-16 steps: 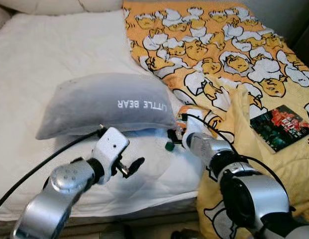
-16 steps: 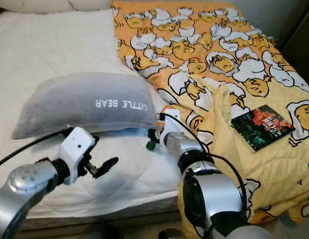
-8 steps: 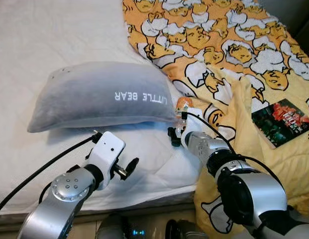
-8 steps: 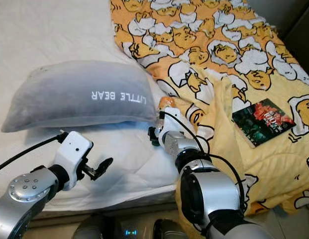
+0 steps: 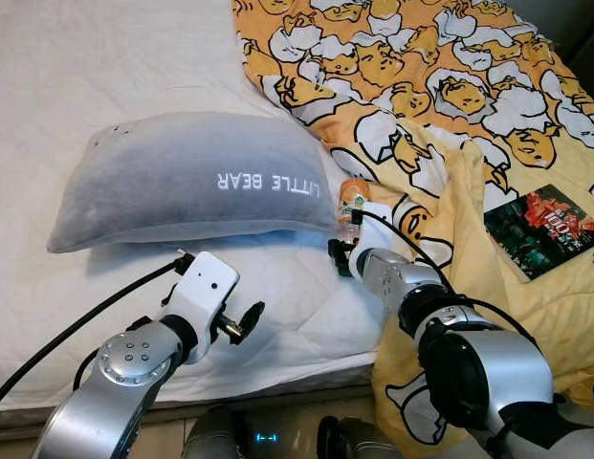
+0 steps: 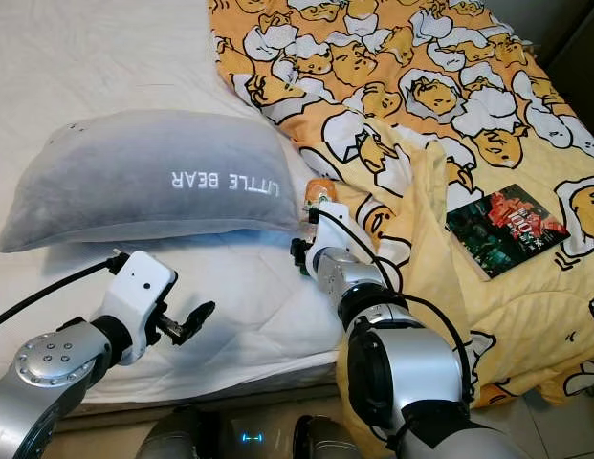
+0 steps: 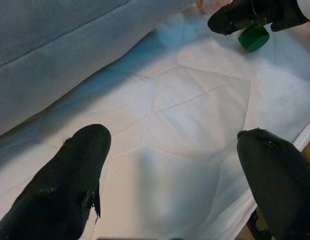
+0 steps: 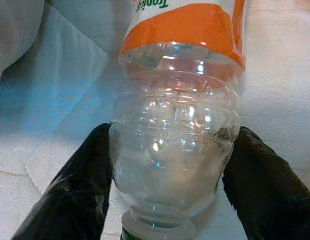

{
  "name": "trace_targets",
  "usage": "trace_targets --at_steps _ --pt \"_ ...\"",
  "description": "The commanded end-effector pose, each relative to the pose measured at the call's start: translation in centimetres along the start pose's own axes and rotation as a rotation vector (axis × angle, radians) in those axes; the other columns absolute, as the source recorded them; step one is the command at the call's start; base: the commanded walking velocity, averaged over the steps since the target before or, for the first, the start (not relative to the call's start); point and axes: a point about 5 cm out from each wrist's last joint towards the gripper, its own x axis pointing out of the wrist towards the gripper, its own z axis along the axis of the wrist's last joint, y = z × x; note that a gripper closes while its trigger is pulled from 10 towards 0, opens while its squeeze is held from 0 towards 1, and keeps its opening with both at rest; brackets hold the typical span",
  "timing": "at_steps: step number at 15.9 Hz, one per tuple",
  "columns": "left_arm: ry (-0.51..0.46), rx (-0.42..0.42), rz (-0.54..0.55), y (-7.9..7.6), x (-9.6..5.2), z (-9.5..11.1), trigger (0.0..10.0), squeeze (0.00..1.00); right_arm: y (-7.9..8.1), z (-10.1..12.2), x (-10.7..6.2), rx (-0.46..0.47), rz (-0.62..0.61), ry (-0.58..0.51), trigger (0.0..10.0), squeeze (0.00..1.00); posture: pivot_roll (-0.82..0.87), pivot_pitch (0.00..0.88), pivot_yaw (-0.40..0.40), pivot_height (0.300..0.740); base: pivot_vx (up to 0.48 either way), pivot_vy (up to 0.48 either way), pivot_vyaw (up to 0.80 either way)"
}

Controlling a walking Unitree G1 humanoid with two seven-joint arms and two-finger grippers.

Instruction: Clean up the room

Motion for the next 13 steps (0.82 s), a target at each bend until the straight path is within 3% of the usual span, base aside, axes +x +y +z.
trace_targets --at_steps 1,4,7,10,11,12,13 --pt "-0.004 0.008 -0.010 -0.1 0.1 0.1 10.0 0.00 -0.3 0.4 0.0 -0.013 -0.006 -0.012 0.0 0.00 0.08 0.201 -0.069 0.740 0.000 0.000 0.00" --pt "-0.013 0.014 -0.005 0.3 0.5 0.2 10.0 0.00 -0.4 0.6 -0.1 -0.016 0.000 -0.027 0.0 0.00 0.06 0.178 -0.060 0.740 0.000 0.000 0.00" --pt "-0.042 -0.010 0.023 0.8 0.9 0.3 10.0 0.00 -1.4 0.9 -0.2 0.027 0.021 -0.087 0.0 0.00 0.01 0.093 -0.036 0.740 0.000 0.000 0.00" --pt "-0.063 -0.036 0.066 1.3 1.2 0.4 10.0 0.00 -2.8 1.7 -0.7 0.028 0.071 -0.180 0.0 0.00 -0.04 0.019 -0.014 0.740 0.000 0.000 0.00" --pt "-0.093 -0.084 0.117 1.9 1.3 0.5 10.0 0.00 -3.6 2.4 -1.9 0.058 0.103 -0.279 0.0 0.00 -0.07 0.000 -0.005 0.740 0.000 0.000 0.00" --pt "-0.106 -0.111 0.169 2.5 1.4 0.4 10.0 0.00 -4.0 2.7 -3.6 0.094 0.122 -0.349 10.0 0.00 -0.08 0.000 -0.002 0.740 0.000 0.000 0.00" --pt "-0.106 -0.113 0.184 2.7 1.4 0.3 10.0 0.00 -4.1 2.7 -4.3 0.095 0.128 -0.367 10.0 0.00 -0.08 0.000 -0.002 0.740 0.000 0.000 0.00"
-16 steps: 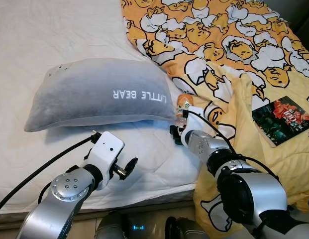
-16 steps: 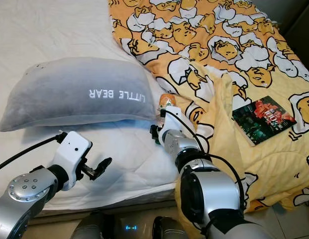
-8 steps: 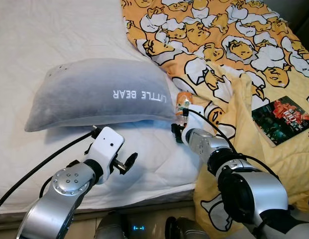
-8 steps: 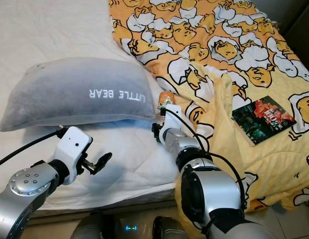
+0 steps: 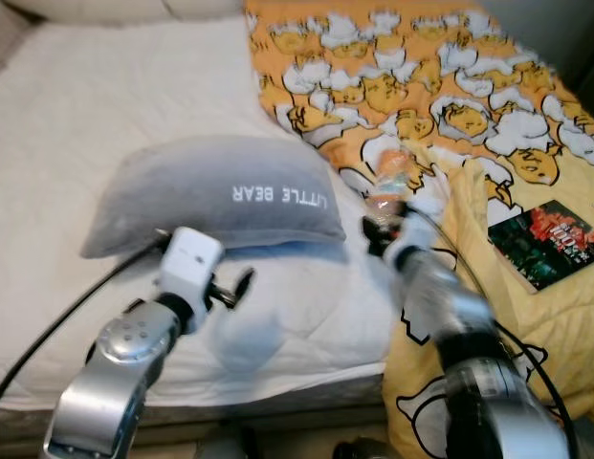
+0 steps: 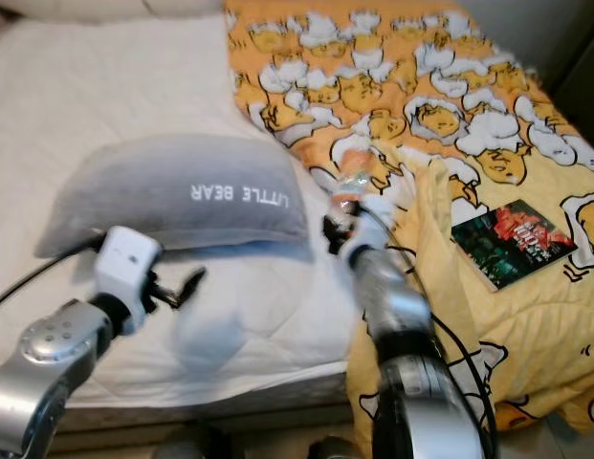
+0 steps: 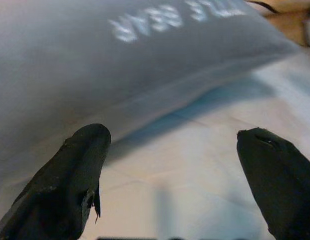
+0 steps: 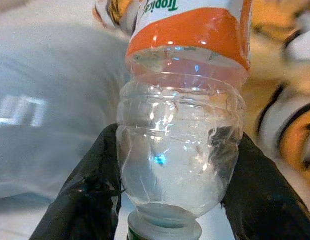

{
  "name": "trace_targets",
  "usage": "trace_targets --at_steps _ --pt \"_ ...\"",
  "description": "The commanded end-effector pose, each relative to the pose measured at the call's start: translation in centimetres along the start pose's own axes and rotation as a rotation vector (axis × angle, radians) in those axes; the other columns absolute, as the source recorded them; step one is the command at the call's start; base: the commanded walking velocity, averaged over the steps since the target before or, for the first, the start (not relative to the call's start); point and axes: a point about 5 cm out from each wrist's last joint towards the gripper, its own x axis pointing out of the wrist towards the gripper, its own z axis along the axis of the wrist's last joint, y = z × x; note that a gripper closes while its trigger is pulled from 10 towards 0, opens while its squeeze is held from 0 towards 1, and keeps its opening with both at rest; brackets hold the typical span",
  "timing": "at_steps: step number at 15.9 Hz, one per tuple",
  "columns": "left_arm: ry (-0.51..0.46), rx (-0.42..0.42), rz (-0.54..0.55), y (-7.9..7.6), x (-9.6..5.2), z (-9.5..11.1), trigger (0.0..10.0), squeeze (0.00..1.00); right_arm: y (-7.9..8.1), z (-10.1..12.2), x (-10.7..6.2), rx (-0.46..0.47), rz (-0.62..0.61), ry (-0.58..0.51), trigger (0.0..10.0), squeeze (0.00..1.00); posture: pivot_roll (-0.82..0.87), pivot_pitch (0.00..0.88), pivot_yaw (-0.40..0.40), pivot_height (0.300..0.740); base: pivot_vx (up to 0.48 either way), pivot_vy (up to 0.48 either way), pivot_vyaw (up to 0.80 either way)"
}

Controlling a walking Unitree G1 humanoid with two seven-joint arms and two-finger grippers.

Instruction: Clean up the room

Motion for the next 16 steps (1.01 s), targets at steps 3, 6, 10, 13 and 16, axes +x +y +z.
trace_targets --at_steps 3,6,10,13,16 --pt "0.017 -0.037 0.116 1.4 0.1 -0.6 10.0 0.00 1.3 0.8 -3.0 -0.110 0.084 -0.075 10.0 0.00 -0.12 0.000 0.006 0.740 0.000 0.000 0.00" --pt "-0.022 -0.046 0.172 2.5 0.2 -0.1 10.0 0.00 2.6 0.3 -5.1 -0.119 0.111 -0.062 10.0 0.00 -0.11 0.000 0.003 0.740 0.000 0.000 0.76" --pt "-0.020 -0.040 0.199 2.5 0.3 0.0 10.0 0.00 3.3 -0.4 -6.6 -0.135 0.148 -0.031 10.0 0.00 -0.10 0.000 -0.005 0.740 0.000 0.000 0.80" --pt "-0.033 -0.035 0.200 2.2 0.4 0.3 10.0 0.00 3.0 -0.5 -7.1 -0.126 0.136 -0.014 10.0 0.00 -0.10 0.000 0.000 0.740 0.000 0.000 0.80" --pt "-0.065 -0.083 0.228 2.4 0.3 0.6 10.0 0.00 3.1 -0.6 -7.3 -0.094 0.145 -0.011 10.0 0.00 -0.10 0.000 0.010 0.740 0.000 0.000 0.80"
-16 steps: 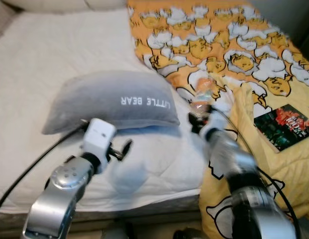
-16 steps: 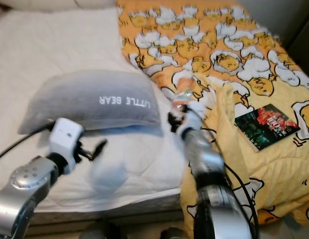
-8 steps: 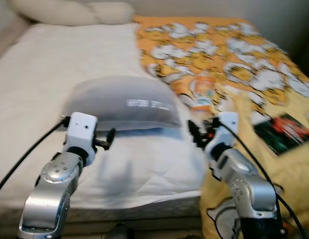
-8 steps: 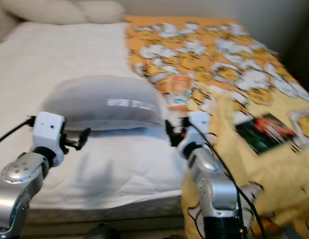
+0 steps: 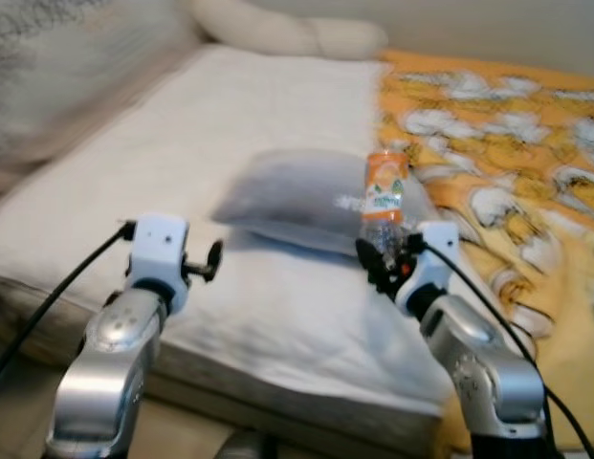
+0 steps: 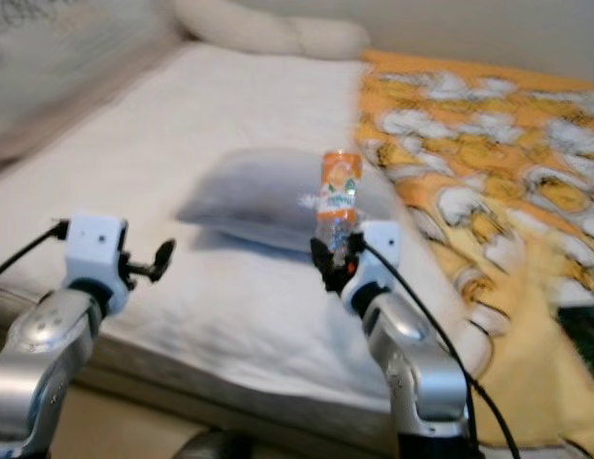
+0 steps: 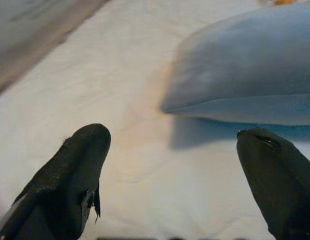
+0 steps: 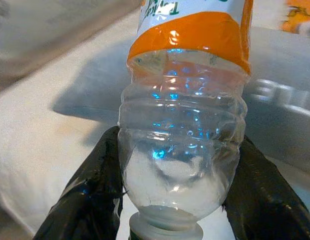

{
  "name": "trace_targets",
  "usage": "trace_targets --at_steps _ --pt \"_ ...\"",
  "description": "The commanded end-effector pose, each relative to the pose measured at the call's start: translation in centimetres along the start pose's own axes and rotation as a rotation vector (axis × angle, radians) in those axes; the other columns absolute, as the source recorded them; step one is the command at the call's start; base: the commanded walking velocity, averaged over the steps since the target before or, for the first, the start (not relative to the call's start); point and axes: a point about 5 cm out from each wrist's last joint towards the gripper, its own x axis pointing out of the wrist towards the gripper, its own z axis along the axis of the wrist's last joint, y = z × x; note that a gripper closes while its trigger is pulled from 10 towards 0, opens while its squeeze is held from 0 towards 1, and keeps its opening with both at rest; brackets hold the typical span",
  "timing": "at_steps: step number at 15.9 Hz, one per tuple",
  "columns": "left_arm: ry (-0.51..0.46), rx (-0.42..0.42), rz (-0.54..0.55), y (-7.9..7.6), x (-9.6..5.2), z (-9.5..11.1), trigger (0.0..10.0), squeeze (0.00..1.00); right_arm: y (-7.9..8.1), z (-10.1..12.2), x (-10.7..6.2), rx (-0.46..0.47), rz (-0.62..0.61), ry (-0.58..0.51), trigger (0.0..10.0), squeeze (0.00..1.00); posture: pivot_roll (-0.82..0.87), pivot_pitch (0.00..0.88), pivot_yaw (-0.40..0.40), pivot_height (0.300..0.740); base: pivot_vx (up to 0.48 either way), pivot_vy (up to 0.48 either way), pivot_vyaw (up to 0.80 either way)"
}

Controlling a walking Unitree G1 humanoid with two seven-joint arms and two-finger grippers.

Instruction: Clean up the room

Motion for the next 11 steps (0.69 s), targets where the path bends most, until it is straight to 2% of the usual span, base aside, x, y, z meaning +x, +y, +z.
trace_targets --at_steps 1,4,6,8,10,11 --pt "-0.033 0.015 0.002 -0.1 0.1 0.7 10.0 0.00 -0.1 0.0 -0.2 0.016 -0.004 -0.001 10.0 0.00 -0.10 0.000 0.010 0.740 0.000 0.000 0.80" --pt "-0.039 -0.008 -0.014 -0.4 0.3 0.8 10.0 0.00 -0.4 0.0 -0.2 0.035 0.004 0.006 10.0 0.00 -0.11 0.000 0.019 0.740 0.000 0.000 0.80" --pt "-0.019 0.040 -0.023 -0.6 0.5 0.3 10.0 0.00 -0.2 -0.3 -0.1 0.047 0.020 0.022 10.0 0.00 -0.10 0.000 0.009 0.740 0.000 0.000 0.80" --pt "-0.020 -0.034 -0.008 -0.5 0.6 -0.2 10.0 0.00 0.4 -1.2 -0.1 0.016 0.053 0.073 10.0 0.00 -0.10 0.000 0.004 0.740 0.000 0.000 0.80" --pt "-0.017 0.005 -0.012 -0.4 0.6 -0.5 10.0 0.00 0.2 -1.6 -0.1 0.017 0.041 0.087 10.0 0.00 -0.09 0.000 -0.010 0.740 0.000 0.000 0.80" --pt "-0.011 0.068 -0.003 -0.3 0.7 -0.9 10.0 0.00 -0.2 -2.0 -0.2 0.033 0.026 0.100 10.0 0.00 -0.08 0.000 -0.013 0.740 0.000 0.000 0.80"
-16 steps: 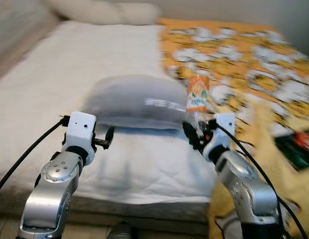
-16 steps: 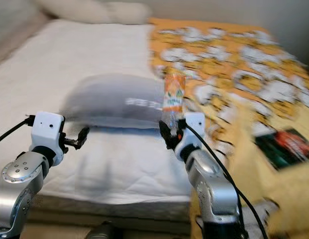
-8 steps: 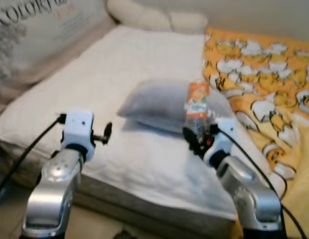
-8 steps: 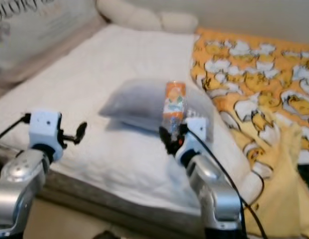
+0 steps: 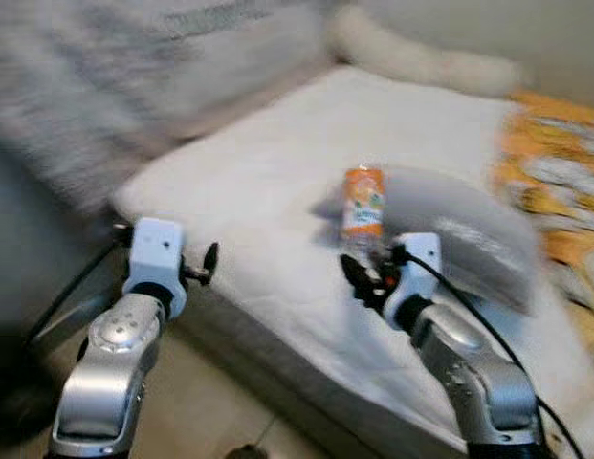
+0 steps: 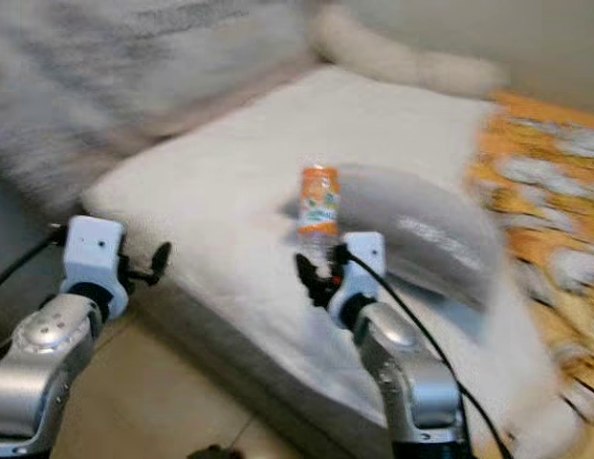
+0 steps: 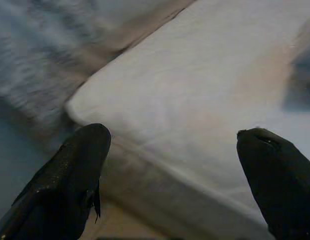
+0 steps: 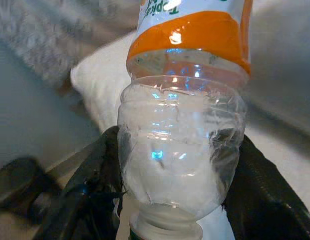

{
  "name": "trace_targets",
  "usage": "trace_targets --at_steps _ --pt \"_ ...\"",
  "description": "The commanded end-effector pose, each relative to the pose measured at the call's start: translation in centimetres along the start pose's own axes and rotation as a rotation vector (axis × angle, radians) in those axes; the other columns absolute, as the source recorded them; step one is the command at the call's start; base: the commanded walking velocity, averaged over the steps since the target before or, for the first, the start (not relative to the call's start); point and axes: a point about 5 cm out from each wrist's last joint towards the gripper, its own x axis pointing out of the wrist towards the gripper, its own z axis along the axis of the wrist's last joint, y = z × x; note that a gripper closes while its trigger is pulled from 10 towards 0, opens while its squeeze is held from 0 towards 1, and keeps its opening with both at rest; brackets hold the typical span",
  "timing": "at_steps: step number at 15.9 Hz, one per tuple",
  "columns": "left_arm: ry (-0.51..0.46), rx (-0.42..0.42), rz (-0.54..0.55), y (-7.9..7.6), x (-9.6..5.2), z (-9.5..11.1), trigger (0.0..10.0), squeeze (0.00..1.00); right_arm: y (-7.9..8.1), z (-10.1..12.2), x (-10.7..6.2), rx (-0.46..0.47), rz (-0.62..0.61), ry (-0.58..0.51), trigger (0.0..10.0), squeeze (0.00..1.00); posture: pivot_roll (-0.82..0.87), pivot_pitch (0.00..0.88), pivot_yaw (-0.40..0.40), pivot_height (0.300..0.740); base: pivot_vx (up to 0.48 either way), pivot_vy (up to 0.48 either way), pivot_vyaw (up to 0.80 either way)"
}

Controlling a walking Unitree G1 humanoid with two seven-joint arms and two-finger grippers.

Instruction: Clean up the room

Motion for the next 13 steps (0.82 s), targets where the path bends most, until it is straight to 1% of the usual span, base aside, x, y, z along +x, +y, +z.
trace_targets --at_steps 1,3,5,6,8,10,13 --pt "0.012 0.040 0.013 0.4 0.2 -0.5 10.0 0.00 -0.4 -0.3 -0.1 0.008 -0.008 0.017 10.0 0.00 -0.09 0.000 -0.011 0.740 0.000 0.000 0.80" --pt "0.018 0.042 0.022 0.8 0.4 -0.8 10.0 0.00 -0.8 -0.5 -0.2 0.006 -0.012 0.028 10.0 0.00 -0.09 0.000 -0.013 0.740 0.000 0.000 0.80" --pt "0.012 0.040 0.042 1.7 0.6 -0.5 10.0 0.00 -1.3 -0.6 -0.2 0.006 -0.015 0.032 10.0 0.00 -0.09 0.000 -0.004 0.740 0.000 0.000 0.80" --pt "0.008 0.026 0.050 1.8 0.6 -0.4 10.0 0.00 -1.5 -0.8 -0.3 0.010 -0.020 0.034 10.0 0.00 -0.09 0.000 -0.001 0.740 0.000 0.000 0.80" --pt "-0.006 -0.010 0.057 1.9 0.5 0.1 10.0 0.00 -1.7 -1.1 -0.3 0.026 -0.033 0.032 10.0 0.00 -0.09 0.000 0.006 0.740 0.000 0.000 0.80" --pt "-0.016 -0.029 0.060 1.8 0.5 0.3 10.0 0.00 -1.6 -1.3 -0.3 0.038 -0.037 0.032 10.0 0.00 -0.09 0.000 0.017 0.740 0.000 0.000 0.80" --pt "-0.019 -0.022 0.050 1.7 0.5 0.3 10.0 0.00 -1.4 -1.3 -0.2 0.048 -0.032 0.031 10.0 0.00 -0.09 0.000 0.014 0.740 0.000 0.000 0.80"
